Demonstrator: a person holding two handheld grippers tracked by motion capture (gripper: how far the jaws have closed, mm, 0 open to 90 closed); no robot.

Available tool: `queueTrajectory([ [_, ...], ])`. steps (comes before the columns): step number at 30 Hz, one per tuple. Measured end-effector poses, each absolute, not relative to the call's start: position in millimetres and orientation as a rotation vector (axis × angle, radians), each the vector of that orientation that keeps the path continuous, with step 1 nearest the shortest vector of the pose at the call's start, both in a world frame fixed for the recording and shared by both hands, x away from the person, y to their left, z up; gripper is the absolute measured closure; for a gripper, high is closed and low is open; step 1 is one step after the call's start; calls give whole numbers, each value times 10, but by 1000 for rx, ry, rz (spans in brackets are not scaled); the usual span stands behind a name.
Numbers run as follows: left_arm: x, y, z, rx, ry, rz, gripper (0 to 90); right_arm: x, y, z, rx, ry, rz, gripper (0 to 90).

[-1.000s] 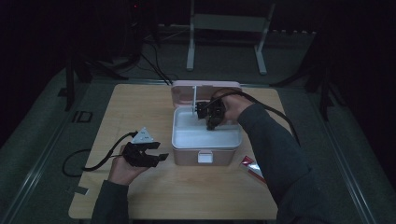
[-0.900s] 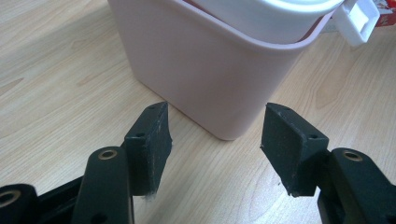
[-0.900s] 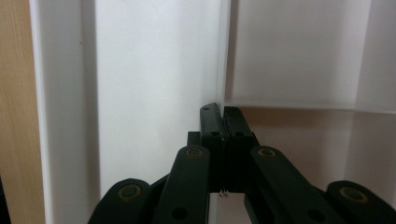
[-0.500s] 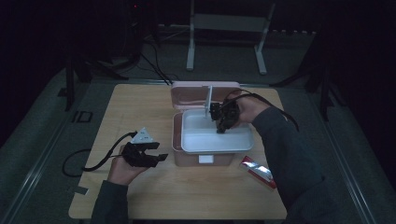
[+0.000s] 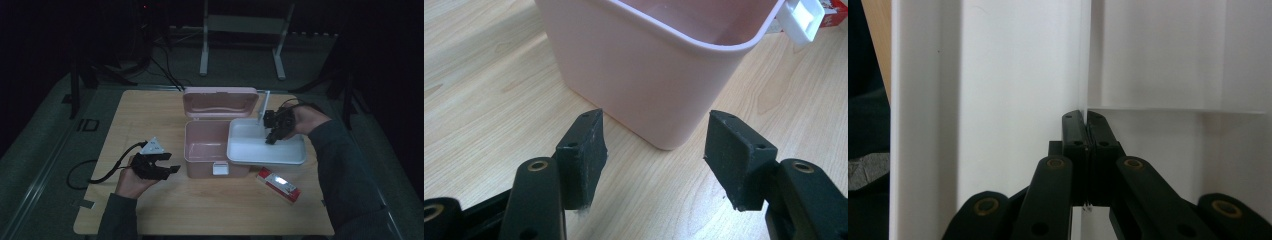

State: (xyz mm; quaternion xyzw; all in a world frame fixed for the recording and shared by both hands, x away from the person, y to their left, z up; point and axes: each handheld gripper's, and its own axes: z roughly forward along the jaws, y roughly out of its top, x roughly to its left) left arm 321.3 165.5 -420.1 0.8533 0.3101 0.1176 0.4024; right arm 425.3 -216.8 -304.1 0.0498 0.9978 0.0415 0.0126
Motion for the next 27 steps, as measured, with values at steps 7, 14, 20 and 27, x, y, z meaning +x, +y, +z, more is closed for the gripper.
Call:
queueTrajectory([
  [7,3224,1641,-4214,2162,776,286,409,4225,-2674,-2980,286,3092,134,898],
  [14,3231,1635,-4225,2157,778,275,409,4316,-3129,-2943,520,3017,221,897],
  [20,3236,1635,-4233,2154,776,268,408,4445,-3343,-3171,673,2982,227,897],
  [27,3236,1634,-4238,2151,778,264,408,4613,-3330,-3627,791,2972,194,896],
])
